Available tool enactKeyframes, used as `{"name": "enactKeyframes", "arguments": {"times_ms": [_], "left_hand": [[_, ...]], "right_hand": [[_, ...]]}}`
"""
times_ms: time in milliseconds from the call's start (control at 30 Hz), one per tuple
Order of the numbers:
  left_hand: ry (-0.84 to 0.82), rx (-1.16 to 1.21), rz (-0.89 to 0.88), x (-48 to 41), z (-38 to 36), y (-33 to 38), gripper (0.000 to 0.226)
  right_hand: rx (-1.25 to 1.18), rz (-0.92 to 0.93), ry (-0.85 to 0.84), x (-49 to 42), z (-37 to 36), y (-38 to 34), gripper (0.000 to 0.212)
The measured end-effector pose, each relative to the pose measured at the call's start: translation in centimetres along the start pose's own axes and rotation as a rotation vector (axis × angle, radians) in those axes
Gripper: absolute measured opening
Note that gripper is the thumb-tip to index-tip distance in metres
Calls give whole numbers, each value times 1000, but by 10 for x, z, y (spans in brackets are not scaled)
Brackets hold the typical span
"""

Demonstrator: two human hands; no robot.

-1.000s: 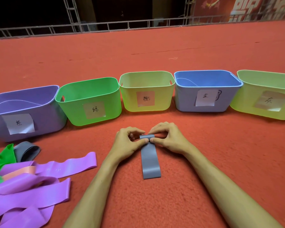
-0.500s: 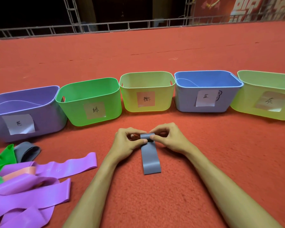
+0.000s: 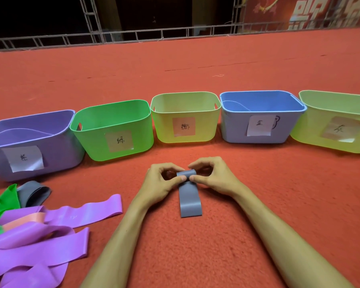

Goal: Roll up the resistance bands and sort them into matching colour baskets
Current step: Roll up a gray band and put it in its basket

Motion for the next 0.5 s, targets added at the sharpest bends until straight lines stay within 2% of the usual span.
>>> {"name": "enactKeyframes", "arguments": {"times_ms": [67,167,400,500], "left_hand": [[7,56,7,-1,1,-1,14],[28,60,0,1,2,1,18],[28,-131,-12,-2,2,-3,32],[24,-141,20,-3,3,-3,10]], "right_hand": [[13,-17,-6,-1,-1,1,26],[15,5,-24,-1,-3,-4,11],[-49,55,5,1,0,-10,10],[-101,62,13,0,1,-10,12]]}}
Point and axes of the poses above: each hand's wrist, its own x-axis away from the middle knuckle, its own z-axis out of the back of the hand, y = z × x, the point moved 9 cm from there along -x, towards the middle knuckle, and after that the axes turned 1 degree about z, right-handed, at the moved point
